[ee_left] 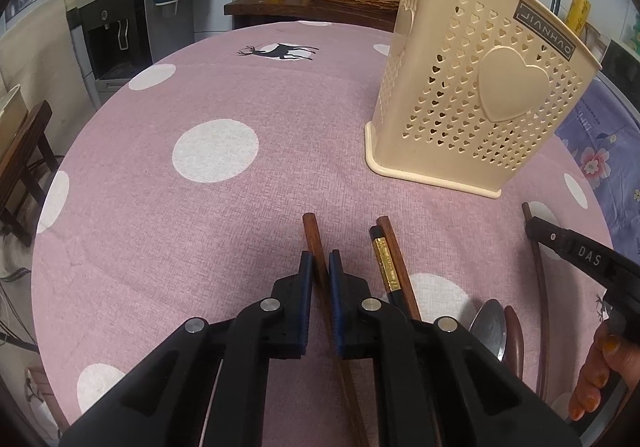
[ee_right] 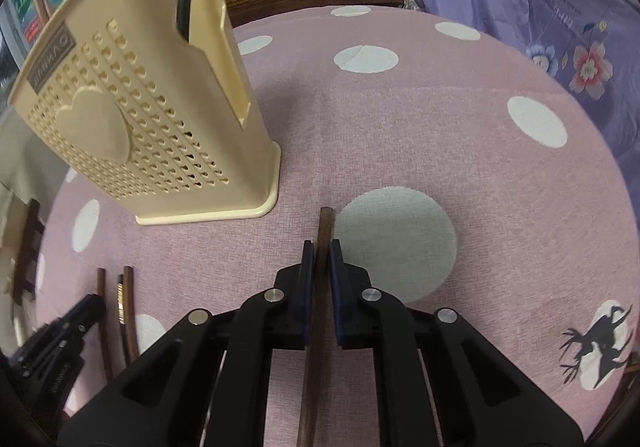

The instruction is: Organize utensils

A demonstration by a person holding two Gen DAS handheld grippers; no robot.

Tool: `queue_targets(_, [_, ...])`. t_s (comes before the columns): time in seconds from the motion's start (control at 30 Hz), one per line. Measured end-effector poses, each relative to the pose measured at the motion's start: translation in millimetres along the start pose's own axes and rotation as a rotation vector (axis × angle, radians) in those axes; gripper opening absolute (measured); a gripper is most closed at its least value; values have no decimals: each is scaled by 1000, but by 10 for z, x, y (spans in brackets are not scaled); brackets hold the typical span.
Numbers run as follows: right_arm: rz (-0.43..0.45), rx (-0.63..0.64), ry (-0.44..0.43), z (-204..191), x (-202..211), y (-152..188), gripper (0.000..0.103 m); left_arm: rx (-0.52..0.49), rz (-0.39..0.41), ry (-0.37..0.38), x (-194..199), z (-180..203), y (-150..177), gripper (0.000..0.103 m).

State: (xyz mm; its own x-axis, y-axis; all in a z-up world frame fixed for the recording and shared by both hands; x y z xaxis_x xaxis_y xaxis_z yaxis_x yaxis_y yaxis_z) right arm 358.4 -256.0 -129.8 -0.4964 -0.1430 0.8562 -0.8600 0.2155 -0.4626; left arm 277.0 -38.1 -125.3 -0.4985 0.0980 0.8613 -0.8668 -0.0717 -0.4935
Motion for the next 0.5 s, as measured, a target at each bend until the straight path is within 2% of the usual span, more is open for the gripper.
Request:
queue_targets(0.23, [64,-40,-112,7,210,-70,8,46,38,48,116,-10,-56,8])
queue_targets(0.3, [96,-41,-140,-1,340,-88,8,56,61,71,215,-7,-90,7])
queue_targets(0.33, [113,-39,-152,-5,412,-103,8,59,70,81,257,-4,-113,2])
queue_targets(0.5, [208,-5,-194,-25,843,-145,8,41,146,119,605,38,-196,2])
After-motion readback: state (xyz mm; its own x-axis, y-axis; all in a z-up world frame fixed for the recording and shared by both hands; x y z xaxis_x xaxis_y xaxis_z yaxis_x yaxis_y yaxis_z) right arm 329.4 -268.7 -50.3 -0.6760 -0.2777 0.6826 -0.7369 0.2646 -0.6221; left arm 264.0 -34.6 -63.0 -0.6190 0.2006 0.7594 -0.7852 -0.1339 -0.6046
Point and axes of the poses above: each gripper's, at about its wrist camera, not at the fingertips, and x roughly against the way its jaws point, z to its right, y to its underside, the point moved 9 cm from there along -x, roughly the way its jaws point, and after that the axes turned 7 degrees about -z, right-handed, at the moved point
